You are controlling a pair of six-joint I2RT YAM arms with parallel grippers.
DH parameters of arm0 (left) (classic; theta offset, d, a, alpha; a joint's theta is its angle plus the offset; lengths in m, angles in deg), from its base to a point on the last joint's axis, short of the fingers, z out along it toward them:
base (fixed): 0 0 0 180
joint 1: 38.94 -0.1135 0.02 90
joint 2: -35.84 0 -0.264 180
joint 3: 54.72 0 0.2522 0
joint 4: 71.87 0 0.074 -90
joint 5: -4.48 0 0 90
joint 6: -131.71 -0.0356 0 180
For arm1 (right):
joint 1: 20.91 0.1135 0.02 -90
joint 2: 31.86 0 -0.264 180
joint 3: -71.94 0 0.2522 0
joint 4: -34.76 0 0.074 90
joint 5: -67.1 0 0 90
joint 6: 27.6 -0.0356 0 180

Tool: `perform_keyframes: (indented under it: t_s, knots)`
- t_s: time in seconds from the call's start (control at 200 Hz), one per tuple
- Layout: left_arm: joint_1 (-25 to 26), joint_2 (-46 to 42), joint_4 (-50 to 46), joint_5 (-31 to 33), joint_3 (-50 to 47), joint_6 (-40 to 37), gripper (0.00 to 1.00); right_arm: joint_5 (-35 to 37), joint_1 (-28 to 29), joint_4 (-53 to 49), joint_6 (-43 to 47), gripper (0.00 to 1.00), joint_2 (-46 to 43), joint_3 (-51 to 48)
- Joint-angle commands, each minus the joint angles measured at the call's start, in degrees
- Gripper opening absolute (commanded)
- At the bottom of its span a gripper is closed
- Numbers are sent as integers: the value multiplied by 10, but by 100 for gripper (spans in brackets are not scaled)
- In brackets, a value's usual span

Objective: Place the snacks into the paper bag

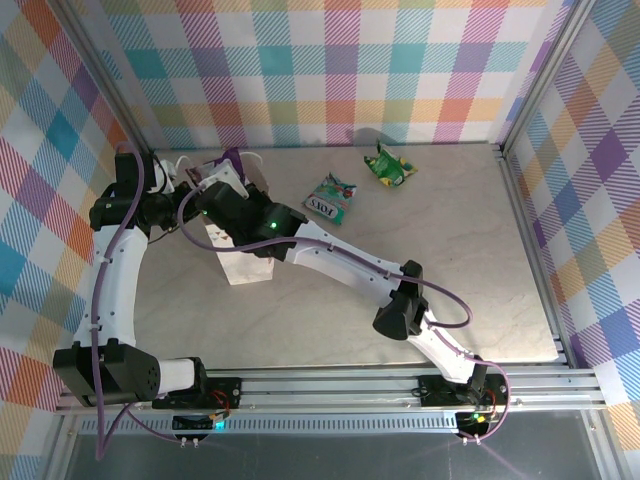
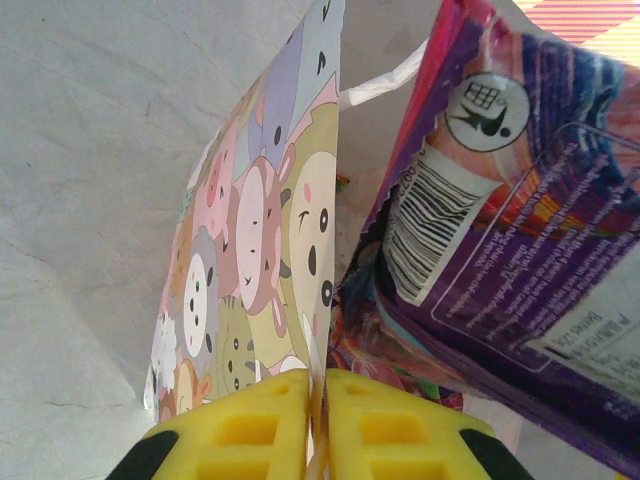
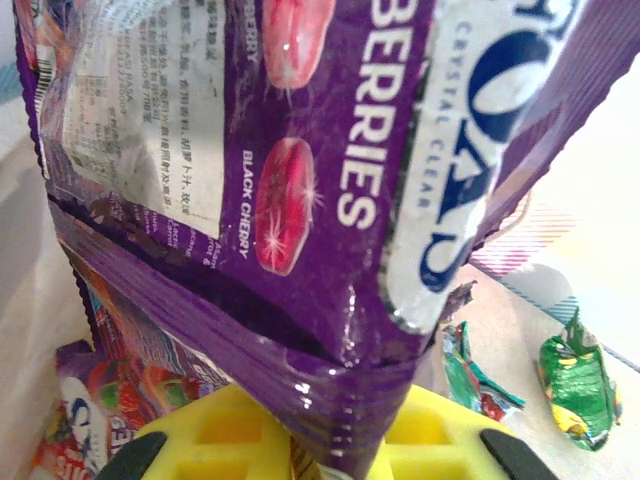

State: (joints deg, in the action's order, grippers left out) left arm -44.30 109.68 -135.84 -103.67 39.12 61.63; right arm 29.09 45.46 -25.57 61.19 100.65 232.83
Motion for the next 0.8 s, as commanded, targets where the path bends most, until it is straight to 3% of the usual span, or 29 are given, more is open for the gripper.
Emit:
perform_keyframes:
  t_s: [0.0, 0.435, 0.795]
  knots:
    - [2, -5, -11, -4, -7, -9, 12, 42, -11, -2, -10, 16, -1, 22]
    - [2, -1, -8, -5, -10, -9, 12, 70, -29, -8, -3, 18, 10, 22]
    - [2, 5, -3, -5, -12, -9, 12, 32, -29, -6, 13, 21, 8, 6]
